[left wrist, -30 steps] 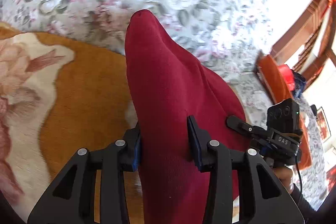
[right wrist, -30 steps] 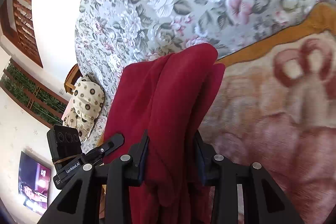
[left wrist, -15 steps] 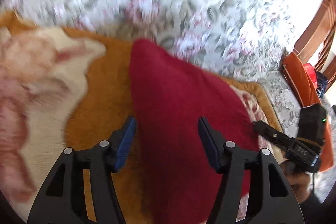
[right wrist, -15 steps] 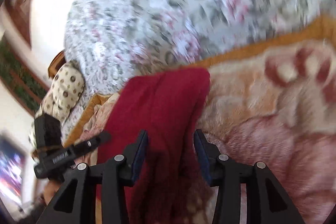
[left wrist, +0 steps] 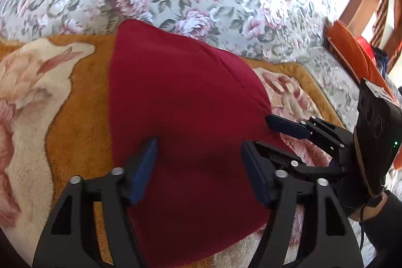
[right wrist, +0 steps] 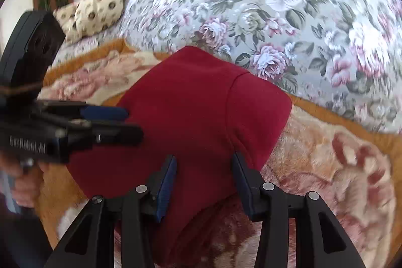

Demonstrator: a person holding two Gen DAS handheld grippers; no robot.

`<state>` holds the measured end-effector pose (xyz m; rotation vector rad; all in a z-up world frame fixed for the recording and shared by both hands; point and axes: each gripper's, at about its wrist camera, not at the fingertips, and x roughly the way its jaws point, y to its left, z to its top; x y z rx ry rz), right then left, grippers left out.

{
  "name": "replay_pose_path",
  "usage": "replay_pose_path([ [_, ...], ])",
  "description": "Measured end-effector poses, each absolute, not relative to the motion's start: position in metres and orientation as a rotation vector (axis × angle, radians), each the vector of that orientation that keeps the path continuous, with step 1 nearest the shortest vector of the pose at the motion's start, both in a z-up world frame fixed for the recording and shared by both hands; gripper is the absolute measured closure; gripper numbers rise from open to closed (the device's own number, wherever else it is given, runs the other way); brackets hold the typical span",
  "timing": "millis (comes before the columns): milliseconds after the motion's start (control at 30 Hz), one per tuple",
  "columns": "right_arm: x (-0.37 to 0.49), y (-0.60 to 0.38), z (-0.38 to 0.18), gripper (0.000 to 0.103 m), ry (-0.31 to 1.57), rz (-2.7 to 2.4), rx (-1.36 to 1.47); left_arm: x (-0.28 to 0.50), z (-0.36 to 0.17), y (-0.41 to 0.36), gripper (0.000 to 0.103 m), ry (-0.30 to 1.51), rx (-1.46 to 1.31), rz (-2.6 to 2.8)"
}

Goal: Fold small clothes

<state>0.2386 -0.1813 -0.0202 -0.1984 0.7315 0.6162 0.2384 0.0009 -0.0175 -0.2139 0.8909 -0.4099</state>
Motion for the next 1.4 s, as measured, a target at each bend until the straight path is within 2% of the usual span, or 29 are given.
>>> replay_pose_path([
  [100,0.235,-0.177,-0.022,0.057,0.719,0.598,-0.223,0.239,-0.016,-0.004,0.01,0.885,-0.222,-0.432],
  [167,0.23,-0.166,-0.019,0.054,0.743,0.573,-0.266,0.237,-0.014,-0.007,0.003,0.861,-0.248,-0.429],
  [300,0.211,-0.159,0.004,0.055,0.773,0.509,-0.327,0.224,0.004,-0.004,0.003,0.835,-0.265,-0.376],
  [500,0.125,-0.199,0.031,0.055,0.778,0.375,-0.059,0.143,0.039,-0.006,0.003,0.769,-0.104,-0.274],
  [733,0.034,-0.225,0.013,0.055,0.711,0.14,0.157,0.074,0.016,-0.024,0.001,0.835,-0.126,-0.273],
  [867,0.014,-0.224,0.024,0.055,0.648,0.129,0.126,0.052,-0.007,-0.037,0.001,0.852,-0.098,-0.212],
  [1167,-0.012,-0.208,0.038,0.055,0.51,0.056,-0.003,0.051,-0.009,-0.035,0.001,0.849,-0.084,-0.184],
  [1400,-0.008,-0.203,0.036,0.055,0.529,0.074,-0.037,0.051,-0.011,-0.029,0.001,0.855,-0.128,-0.22],
])
